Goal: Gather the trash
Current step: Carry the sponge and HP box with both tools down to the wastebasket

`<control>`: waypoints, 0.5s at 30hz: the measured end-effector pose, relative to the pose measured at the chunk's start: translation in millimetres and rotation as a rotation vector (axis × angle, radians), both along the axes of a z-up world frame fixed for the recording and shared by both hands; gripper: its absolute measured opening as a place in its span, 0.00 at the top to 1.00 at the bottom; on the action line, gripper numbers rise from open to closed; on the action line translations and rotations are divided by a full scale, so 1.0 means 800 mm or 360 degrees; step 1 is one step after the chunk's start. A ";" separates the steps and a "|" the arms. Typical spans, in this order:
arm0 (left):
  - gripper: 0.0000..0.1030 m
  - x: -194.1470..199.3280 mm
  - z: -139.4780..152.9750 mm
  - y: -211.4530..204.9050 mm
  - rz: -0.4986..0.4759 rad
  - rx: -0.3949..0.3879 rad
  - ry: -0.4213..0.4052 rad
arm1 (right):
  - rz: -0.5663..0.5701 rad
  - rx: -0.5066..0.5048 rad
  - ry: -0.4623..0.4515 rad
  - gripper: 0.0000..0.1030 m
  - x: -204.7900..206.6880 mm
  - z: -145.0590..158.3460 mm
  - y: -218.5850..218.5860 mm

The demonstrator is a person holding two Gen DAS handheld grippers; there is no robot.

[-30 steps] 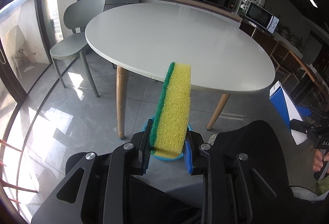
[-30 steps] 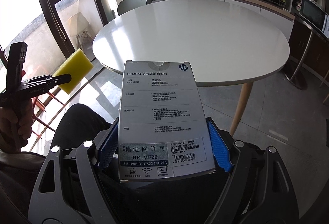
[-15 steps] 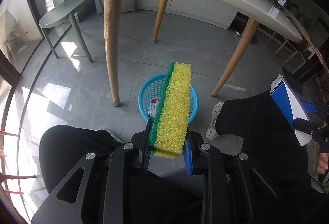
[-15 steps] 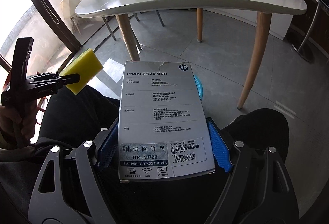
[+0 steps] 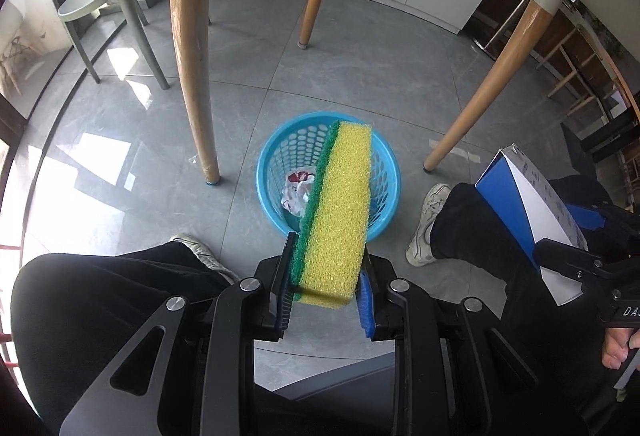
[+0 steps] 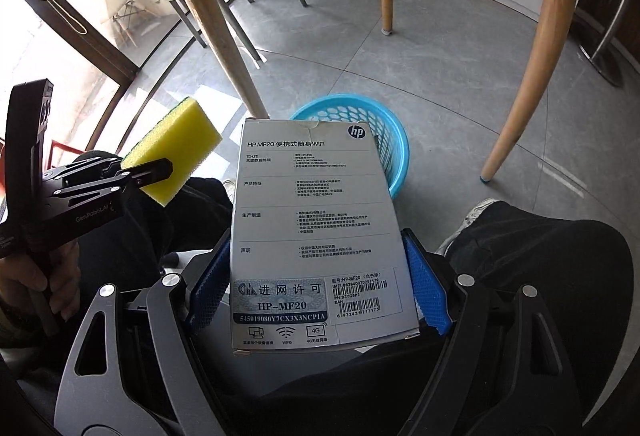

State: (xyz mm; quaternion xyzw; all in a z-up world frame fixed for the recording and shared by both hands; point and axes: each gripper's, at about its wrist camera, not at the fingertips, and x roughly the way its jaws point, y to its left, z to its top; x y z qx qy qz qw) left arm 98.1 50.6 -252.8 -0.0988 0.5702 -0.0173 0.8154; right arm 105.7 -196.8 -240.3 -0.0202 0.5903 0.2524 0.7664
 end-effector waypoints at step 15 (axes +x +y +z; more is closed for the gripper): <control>0.75 0.072 -0.073 0.005 0.0030 -0.0037 0.0098 | -0.0117 0.0007 0.0186 0.27 0.081 -0.108 0.033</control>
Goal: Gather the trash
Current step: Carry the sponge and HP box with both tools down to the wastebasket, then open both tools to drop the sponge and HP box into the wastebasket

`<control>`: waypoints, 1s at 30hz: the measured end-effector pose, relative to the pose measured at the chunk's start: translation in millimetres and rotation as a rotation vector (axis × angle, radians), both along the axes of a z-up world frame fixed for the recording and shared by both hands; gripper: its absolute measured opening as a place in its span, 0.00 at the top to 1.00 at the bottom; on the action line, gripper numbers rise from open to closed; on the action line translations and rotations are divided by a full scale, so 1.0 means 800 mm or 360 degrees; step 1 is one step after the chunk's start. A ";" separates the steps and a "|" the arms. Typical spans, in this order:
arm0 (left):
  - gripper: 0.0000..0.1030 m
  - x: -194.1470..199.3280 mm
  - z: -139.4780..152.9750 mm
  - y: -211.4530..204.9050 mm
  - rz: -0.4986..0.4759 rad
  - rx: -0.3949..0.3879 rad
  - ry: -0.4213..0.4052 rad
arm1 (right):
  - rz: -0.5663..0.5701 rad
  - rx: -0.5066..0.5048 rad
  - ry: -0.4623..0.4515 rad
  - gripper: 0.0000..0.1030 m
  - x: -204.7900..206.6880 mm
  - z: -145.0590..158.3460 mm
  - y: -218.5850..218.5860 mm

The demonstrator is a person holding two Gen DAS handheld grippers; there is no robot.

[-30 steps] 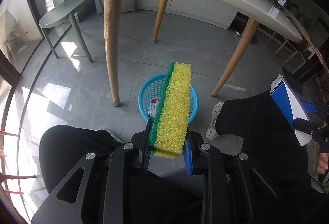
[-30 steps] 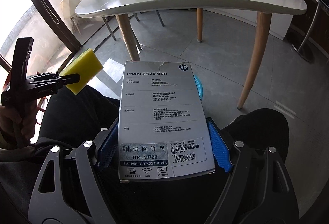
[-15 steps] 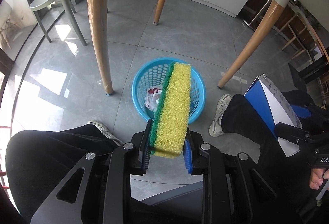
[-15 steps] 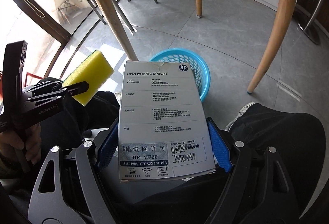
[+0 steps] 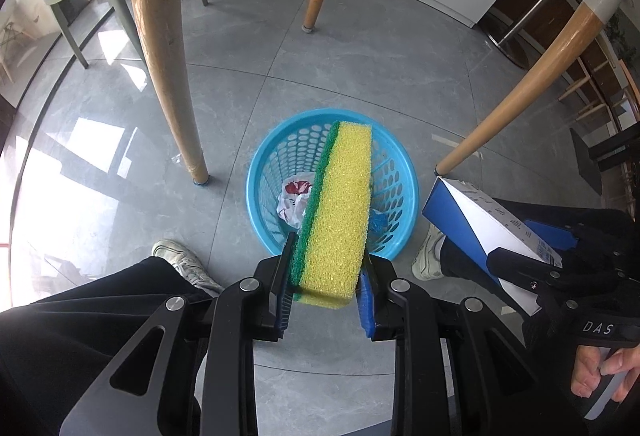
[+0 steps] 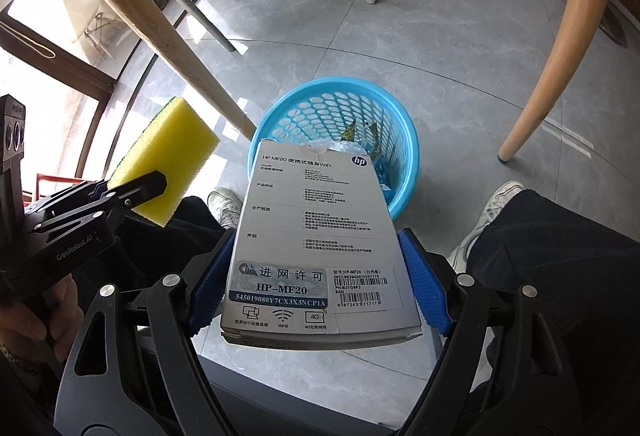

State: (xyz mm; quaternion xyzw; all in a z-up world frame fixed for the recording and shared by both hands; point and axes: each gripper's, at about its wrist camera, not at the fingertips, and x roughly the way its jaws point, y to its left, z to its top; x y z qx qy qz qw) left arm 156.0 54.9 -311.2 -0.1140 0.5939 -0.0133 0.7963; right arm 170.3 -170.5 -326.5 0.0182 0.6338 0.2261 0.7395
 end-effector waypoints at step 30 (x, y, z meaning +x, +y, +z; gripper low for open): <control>0.49 0.072 -0.065 0.013 0.0028 -0.0006 0.0059 | 0.0007 -0.0034 0.0075 0.17 0.082 -0.090 0.030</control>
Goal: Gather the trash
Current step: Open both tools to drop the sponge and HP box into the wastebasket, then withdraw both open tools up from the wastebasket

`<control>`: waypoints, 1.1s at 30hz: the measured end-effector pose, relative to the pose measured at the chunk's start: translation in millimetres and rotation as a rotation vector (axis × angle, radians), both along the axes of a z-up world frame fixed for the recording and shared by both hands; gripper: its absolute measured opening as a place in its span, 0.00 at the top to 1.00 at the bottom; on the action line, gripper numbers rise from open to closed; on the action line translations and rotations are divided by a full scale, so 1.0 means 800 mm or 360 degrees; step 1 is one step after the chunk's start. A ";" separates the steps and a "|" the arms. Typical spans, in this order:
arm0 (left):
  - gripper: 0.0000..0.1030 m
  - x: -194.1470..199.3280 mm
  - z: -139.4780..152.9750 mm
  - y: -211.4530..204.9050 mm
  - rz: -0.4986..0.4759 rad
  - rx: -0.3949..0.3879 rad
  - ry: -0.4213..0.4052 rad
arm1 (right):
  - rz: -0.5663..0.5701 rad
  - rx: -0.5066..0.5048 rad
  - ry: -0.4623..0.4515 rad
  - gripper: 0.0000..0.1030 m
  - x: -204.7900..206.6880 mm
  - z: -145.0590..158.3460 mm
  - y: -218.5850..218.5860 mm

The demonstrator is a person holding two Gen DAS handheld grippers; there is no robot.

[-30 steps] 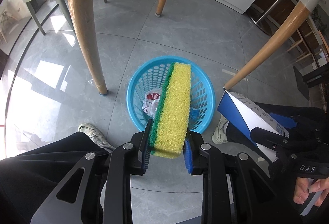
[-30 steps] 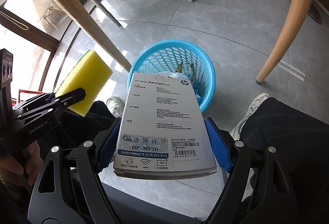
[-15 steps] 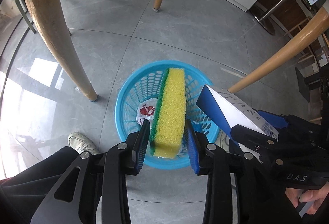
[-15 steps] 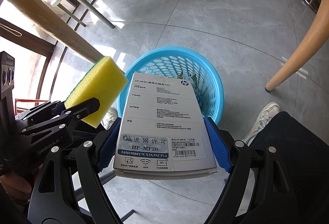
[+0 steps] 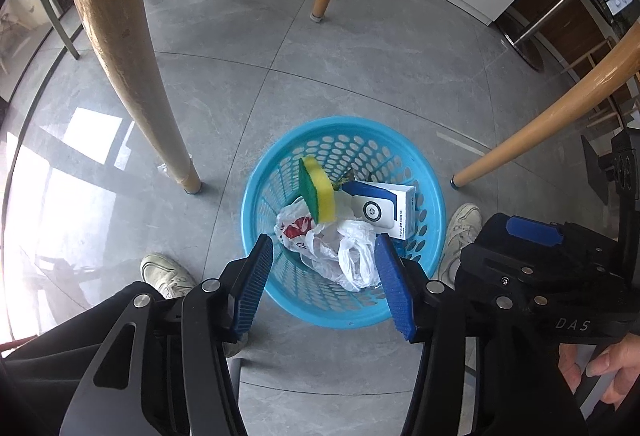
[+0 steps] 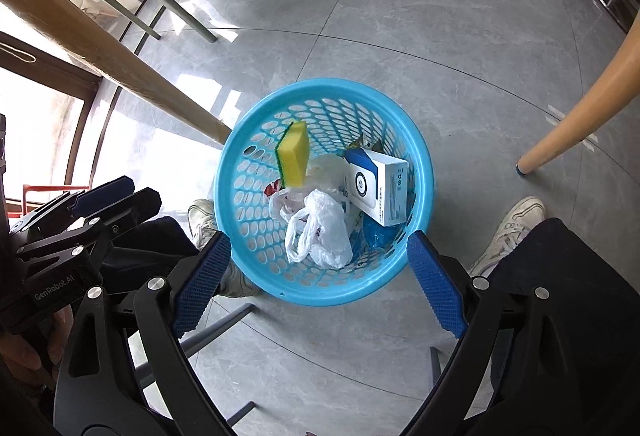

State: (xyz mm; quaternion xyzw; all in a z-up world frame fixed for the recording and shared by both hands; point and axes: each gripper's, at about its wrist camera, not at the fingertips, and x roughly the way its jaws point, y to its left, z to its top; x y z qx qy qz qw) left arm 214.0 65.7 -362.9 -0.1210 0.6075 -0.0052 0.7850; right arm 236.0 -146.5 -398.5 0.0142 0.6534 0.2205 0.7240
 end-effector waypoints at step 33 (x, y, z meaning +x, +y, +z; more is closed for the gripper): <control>0.11 -0.152 0.153 -0.018 -0.0223 0.0078 -0.0296 | 0.0166 -0.0102 -0.0379 0.08 -0.153 0.178 -0.059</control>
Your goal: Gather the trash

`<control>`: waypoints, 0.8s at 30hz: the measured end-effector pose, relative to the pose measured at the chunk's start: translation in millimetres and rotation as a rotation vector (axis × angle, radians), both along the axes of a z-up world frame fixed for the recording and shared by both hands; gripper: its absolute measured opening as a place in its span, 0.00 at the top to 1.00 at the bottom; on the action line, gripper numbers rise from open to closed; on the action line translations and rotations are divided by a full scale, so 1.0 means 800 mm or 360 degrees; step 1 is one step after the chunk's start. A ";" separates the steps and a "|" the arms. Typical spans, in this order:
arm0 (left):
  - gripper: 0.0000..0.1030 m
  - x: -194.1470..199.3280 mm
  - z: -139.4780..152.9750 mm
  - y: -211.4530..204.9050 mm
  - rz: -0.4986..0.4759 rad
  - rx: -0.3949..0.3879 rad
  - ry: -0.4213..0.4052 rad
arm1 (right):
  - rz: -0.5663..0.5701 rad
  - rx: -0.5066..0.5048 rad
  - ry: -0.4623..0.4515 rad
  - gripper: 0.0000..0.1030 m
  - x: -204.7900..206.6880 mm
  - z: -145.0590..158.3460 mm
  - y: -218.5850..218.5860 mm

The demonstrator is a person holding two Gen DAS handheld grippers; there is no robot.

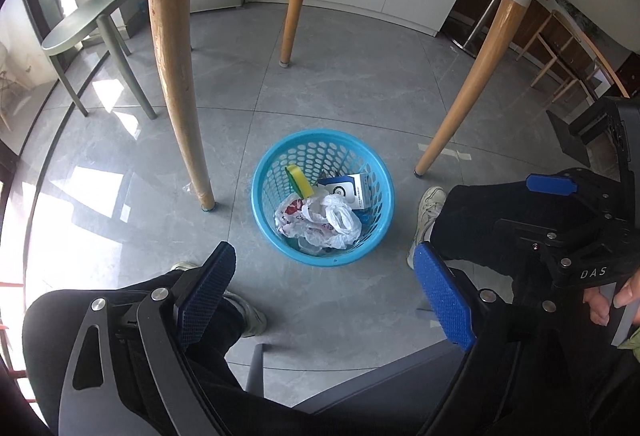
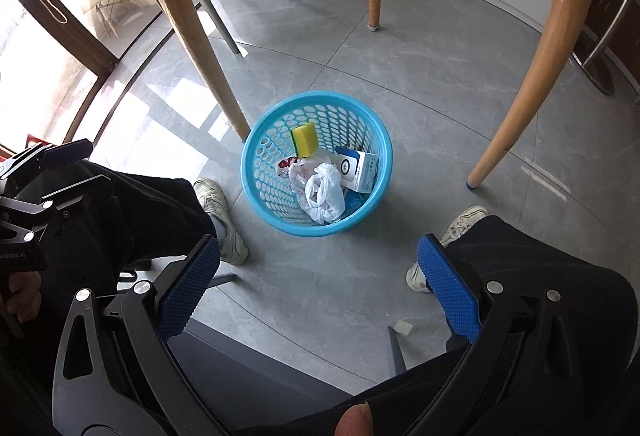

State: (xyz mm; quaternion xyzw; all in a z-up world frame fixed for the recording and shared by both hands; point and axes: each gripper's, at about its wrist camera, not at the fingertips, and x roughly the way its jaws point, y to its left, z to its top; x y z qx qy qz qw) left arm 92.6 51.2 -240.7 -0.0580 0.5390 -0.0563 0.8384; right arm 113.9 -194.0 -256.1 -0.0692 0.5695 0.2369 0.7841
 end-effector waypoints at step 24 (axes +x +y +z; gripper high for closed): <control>0.06 -0.025 0.014 -0.011 -0.0013 0.0092 -0.0136 | 0.0027 0.0080 -0.0204 0.08 -0.030 0.037 -0.013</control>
